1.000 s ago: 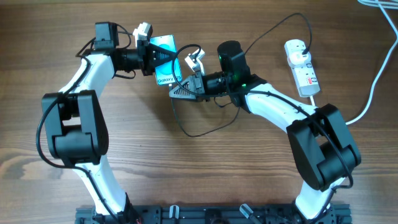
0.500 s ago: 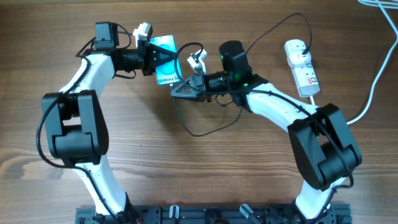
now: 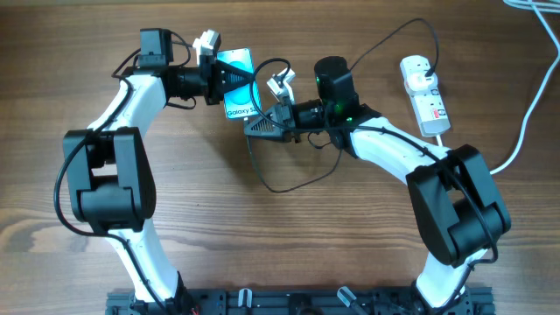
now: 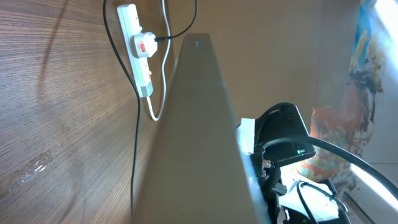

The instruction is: Plug charger to phone and switch on socket

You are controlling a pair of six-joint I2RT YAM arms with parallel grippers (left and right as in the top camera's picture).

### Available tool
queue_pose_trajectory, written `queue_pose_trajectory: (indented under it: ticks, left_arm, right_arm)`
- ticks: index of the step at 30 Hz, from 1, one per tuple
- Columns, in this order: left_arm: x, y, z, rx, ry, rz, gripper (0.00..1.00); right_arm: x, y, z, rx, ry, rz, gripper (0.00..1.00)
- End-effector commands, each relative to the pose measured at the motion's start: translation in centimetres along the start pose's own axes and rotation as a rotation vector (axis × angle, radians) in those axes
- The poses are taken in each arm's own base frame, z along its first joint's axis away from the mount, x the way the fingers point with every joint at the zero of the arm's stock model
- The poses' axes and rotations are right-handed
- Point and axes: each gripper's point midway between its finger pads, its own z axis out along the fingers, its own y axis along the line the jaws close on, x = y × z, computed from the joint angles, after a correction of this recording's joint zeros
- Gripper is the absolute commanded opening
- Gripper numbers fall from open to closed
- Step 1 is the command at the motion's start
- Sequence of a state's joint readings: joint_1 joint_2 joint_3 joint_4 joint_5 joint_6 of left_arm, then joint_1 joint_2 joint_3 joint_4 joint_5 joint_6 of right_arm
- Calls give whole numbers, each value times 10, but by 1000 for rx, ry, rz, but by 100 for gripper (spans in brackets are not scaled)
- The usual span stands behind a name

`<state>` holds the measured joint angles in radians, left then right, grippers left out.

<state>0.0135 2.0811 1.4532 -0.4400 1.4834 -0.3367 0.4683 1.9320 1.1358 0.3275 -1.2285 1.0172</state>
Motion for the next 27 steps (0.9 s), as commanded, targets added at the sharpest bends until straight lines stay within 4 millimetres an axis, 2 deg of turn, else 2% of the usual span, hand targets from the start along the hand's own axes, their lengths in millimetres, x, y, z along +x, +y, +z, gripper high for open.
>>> queue_pose_trajectory:
  ticks: [1,5,16,23,27]
  left_arm:
    - [21,-23,18,91,85,8,4]
    - [21,-23,19,91,87,14,4]
    - [29,-25,34,95,125,16,4]
    - [28,-25,33,95,123,19,4]
    - [28,-25,33,95,123,19,4]
  right_arm:
    - [-48,-4,-22,55,-191,-86,4]
    - [-44,10,-21,5,-153,-162,4]
    - [-45,16,-22,-6,-157,-256,4]
    - [-28,22,-20,-53,-67,-338,4]
    - [-27,20,-20,-52,-60,-349,4]
